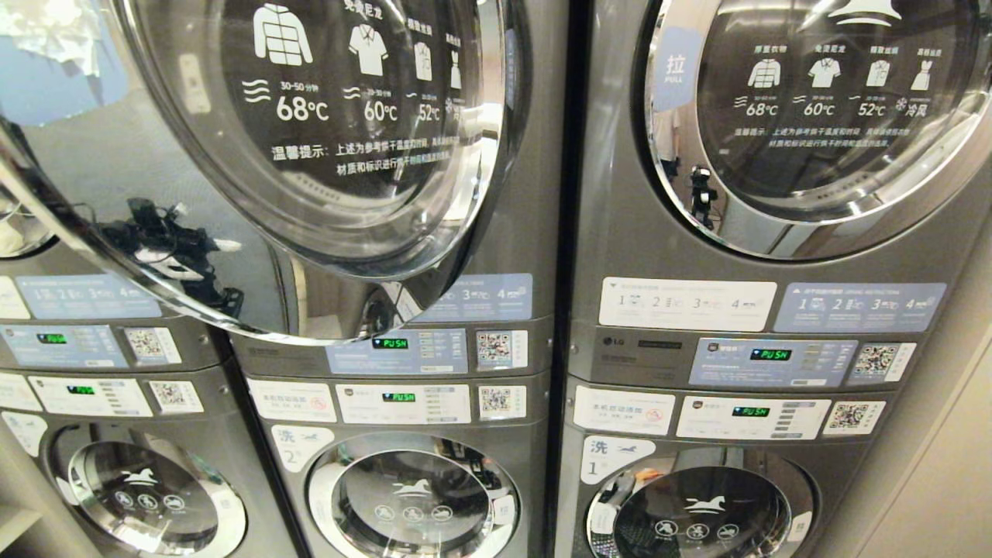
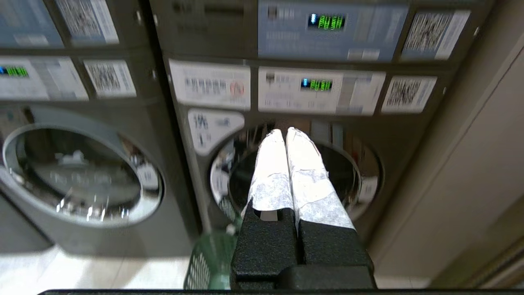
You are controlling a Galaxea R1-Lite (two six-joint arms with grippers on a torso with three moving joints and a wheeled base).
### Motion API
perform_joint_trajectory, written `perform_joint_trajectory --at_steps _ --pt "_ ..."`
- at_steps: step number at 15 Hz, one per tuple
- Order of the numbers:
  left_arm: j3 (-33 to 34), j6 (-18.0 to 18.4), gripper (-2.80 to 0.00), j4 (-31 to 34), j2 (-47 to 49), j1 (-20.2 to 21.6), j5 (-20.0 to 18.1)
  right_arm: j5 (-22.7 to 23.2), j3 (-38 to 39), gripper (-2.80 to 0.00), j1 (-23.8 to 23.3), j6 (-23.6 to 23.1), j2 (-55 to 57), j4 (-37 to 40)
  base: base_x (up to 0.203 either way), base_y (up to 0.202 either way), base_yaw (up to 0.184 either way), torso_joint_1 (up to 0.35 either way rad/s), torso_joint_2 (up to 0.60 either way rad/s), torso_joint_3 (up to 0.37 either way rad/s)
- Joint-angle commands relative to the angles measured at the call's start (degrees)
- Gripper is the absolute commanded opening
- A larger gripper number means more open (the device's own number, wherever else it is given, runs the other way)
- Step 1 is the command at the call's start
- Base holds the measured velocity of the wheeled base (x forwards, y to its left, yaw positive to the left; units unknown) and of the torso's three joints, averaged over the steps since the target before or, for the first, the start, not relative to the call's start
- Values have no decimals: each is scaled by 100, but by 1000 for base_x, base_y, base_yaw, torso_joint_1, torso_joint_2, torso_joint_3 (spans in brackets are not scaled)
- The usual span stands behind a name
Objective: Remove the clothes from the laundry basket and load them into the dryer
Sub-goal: Close the dryer
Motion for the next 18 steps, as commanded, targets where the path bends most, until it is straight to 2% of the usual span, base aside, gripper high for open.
perform_joint_trajectory --at_steps 1,5,6,7,10,12,15,18 --pt "9 3 -280 0 -2 0 -6 -4 15 -280 0 20 -466 -51 0 0 0 0 0 0" --pt "4 44 -280 -78 -2 0 -88 -4 6 -280 0 -15 -466 -24 0 0 0 0 0 0" --pt "-13 37 -280 -324 -2 0 -142 -4 6 -280 0 -15 -466 -24 0 0 0 0 0 0" --pt "-171 19 -280 -465 11 0 -379 -4 6 -280 0 -15 -466 -26 0 0 0 0 0 0" --pt "-1147 -3 -280 -512 247 -2 -1718 -4 6 -280 0 -24 -466 -24 0 0 0 0 0 0" --pt "-1977 -232 -280 -544 801 -6 -2481 -4 6 -280 0 -24 -466 -24 0 0 0 0 0 0" --pt "-3196 -580 -280 -605 2039 -72 -3171 -4 -2 -280 0 -41 -466 -15 0 0 0 0 0 0" --pt "-4288 -998 -280 -690 3277 -253 -3581 5 -29 -280 0 -41 -466 81 0 0 0 0 0 0"
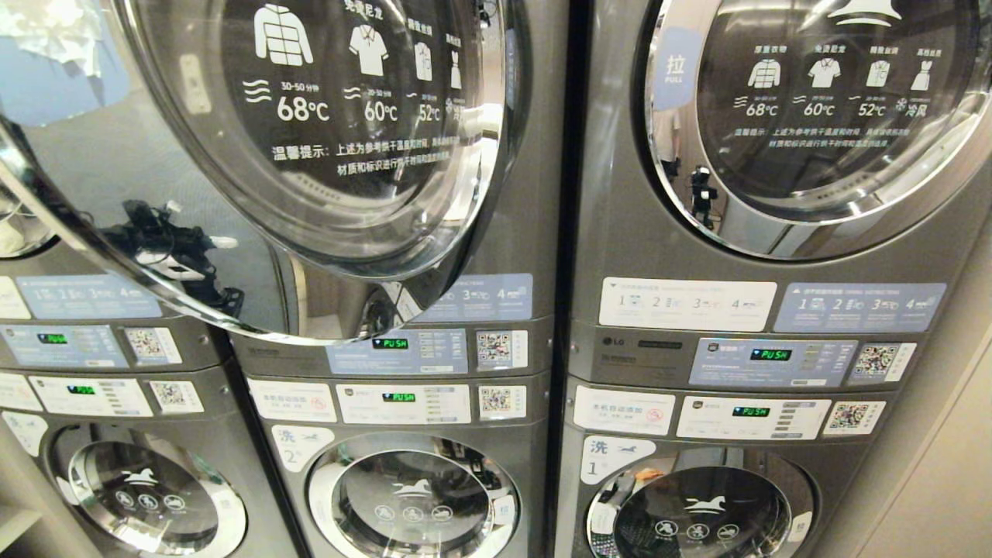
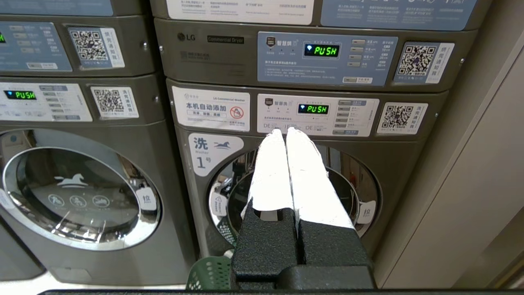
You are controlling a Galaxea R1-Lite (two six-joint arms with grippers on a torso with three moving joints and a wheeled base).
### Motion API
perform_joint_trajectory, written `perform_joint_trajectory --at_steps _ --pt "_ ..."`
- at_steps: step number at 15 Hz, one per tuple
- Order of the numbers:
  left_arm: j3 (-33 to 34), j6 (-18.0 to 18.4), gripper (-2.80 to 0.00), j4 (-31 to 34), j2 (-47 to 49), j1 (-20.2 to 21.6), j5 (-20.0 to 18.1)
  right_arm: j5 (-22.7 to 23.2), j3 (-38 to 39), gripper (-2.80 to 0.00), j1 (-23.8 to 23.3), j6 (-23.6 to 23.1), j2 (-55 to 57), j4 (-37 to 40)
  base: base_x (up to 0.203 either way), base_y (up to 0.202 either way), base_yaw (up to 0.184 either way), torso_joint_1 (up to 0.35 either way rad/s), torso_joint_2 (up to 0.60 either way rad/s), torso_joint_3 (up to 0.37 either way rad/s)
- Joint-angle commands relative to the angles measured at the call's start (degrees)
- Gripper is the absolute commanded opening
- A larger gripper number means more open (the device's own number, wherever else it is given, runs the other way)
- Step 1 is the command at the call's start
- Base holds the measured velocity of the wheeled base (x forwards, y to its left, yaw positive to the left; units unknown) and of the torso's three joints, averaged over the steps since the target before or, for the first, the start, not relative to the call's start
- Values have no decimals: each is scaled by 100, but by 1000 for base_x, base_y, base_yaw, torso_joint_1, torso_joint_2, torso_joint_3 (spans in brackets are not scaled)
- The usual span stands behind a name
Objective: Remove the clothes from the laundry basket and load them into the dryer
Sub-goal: Close the dryer
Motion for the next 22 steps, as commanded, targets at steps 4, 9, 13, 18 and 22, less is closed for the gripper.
perform_joint_trajectory --at_steps 4,9,13,18,22 --pt "-1137 -182 -280 -508 1999 -313 -153 5 -8 -280 0 -2 -2 18 0 0 0 0 0 0" --pt "-1654 -167 -280 -724 2677 -338 -148 5 -8 -280 0 -2 15 18 0 0 0 0 0 0" --pt "-2132 -130 -280 -726 3175 -336 5 5 -8 -280 0 -2 6 18 0 0 0 0 0 0" --pt "-2619 258 -280 -723 3699 -338 495 5 -8 -280 0 -2 6 18 0 0 0 0 0 0" --pt "-2677 522 -280 -715 3755 -330 1520 5 -8 -280 0 -2 -2 18 0 0 0 0 0 0"
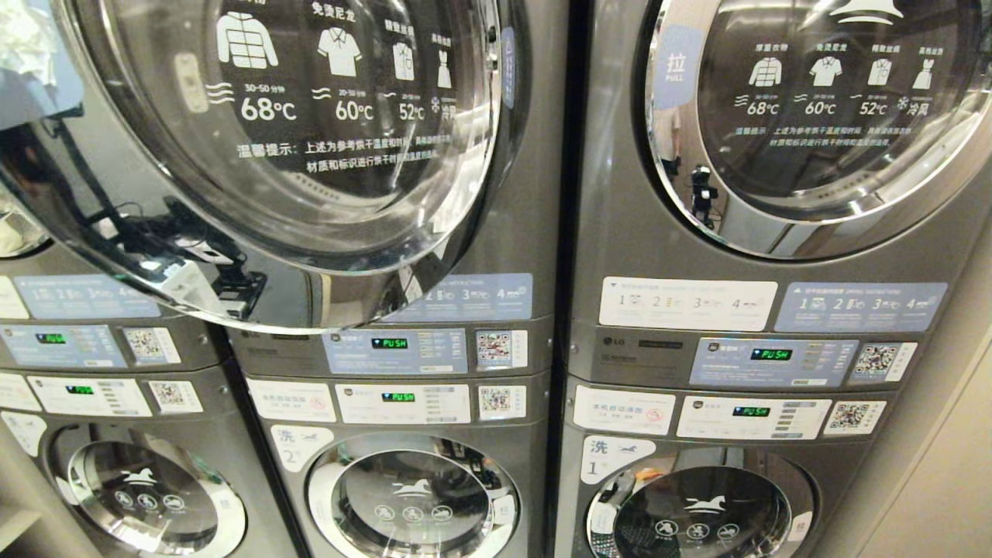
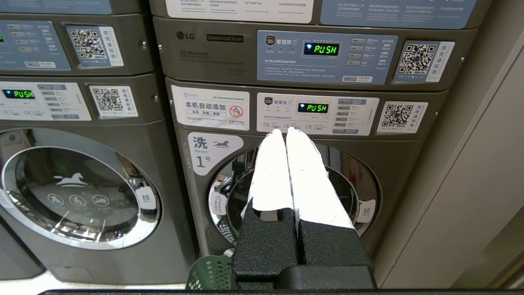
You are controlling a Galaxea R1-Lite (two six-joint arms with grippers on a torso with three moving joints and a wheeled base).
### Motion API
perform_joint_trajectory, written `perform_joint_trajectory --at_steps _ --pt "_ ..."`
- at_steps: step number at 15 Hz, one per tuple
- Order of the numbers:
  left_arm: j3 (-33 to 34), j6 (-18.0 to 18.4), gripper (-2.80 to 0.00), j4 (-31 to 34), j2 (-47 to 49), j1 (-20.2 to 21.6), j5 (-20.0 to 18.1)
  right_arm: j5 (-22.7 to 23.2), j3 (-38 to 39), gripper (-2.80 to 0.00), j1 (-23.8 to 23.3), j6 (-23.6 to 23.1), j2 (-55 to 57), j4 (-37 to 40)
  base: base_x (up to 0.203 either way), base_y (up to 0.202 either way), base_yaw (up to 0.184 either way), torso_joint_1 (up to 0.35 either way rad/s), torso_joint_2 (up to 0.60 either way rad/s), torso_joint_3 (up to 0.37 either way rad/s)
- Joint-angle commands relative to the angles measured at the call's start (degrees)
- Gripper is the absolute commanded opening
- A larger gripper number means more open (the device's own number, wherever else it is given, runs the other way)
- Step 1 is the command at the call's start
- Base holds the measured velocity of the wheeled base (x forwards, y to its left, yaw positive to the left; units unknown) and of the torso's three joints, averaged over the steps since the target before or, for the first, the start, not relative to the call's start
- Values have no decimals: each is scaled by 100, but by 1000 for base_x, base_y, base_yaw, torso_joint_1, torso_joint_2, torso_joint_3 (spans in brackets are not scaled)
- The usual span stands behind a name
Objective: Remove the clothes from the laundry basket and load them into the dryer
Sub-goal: Close the dryer
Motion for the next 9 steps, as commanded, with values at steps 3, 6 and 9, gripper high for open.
perform_joint_trajectory --at_steps 3,6,9 --pt "-4 71 -280 -19 130 26 981 0 0 -280 2 -3 -2 0 0 0 0 0 0 0" --pt "-67 72 -280 -39 265 212 1595 0 0 -280 2 -3 -2 -8 0 0 0 0 0 0" --pt "-109 72 -280 -175 480 626 1755 0 0 -280 2 -3 -2 -8 0 0 0 0 0 0"
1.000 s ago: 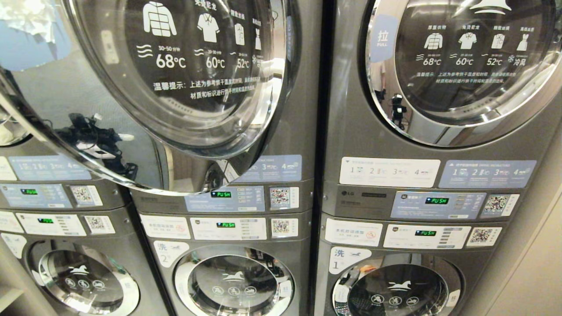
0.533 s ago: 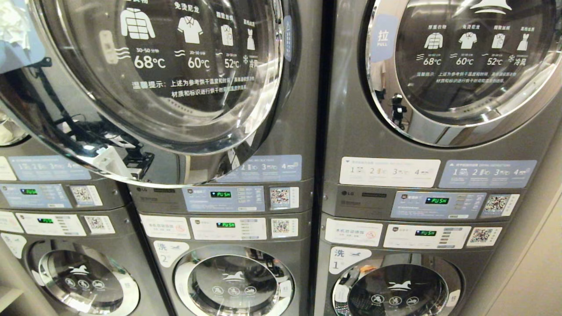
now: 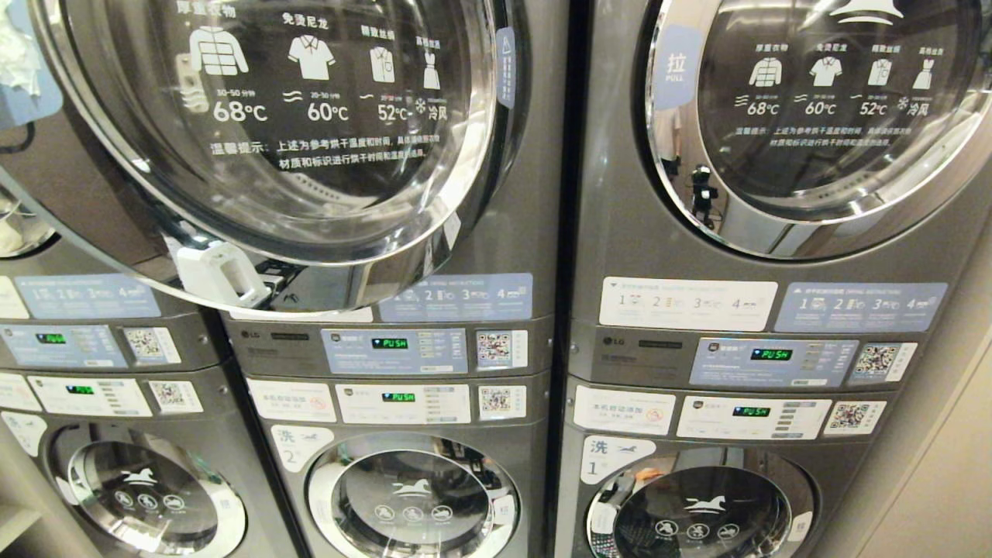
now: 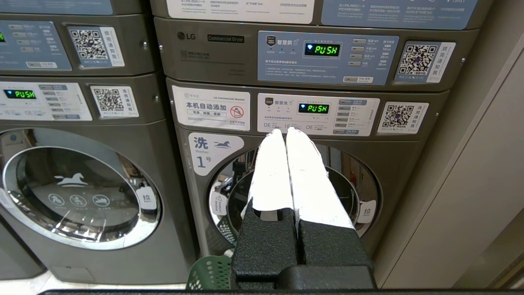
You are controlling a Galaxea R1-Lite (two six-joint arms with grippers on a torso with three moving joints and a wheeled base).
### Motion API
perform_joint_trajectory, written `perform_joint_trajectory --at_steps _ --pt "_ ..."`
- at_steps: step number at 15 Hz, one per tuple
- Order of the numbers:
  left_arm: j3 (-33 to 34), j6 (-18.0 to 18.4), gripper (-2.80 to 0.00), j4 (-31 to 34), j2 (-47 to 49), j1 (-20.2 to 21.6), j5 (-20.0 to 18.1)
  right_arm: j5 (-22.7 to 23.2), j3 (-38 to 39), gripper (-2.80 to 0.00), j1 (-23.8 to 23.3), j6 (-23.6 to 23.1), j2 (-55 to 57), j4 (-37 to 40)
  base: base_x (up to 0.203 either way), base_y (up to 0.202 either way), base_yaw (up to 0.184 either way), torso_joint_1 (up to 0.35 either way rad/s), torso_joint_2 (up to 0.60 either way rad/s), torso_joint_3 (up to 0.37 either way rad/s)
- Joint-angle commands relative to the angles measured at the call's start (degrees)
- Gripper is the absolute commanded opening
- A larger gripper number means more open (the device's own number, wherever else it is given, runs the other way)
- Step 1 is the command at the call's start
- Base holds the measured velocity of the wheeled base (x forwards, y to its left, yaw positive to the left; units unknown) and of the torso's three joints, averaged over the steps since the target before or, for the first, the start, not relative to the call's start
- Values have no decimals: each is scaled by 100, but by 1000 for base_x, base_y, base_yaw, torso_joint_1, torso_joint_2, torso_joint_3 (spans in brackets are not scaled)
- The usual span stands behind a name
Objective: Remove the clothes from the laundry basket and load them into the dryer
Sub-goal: Close the dryer
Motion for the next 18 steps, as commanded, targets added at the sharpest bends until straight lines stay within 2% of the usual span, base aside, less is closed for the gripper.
perform_joint_trajectory --at_steps 1,3,9,14,18 --pt "-16 2 -280 -167 259 290 3 0 0 -280 0 -2 -2 -2 0 0 0 0 0 0" --pt "-58 -16 -280 -562 602 411 -7 0 0 -280 0 -2 -2 -2 0 0 0 0 0 0" --pt "-459 -8 -280 -1140 1778 590 -5 -9 9 -280 0 60 -2 -20 0 0 0 0 0 0" --pt "-1315 -15 -280 -1473 2858 968 -6 -9 0 -280 0 43 3 -11 0 0 0 0 0 0" --pt "-1894 -24 -280 -1590 3610 1072 -12 -9 0 -280 0 33 -2 -11 0 0 0 0 0 0"
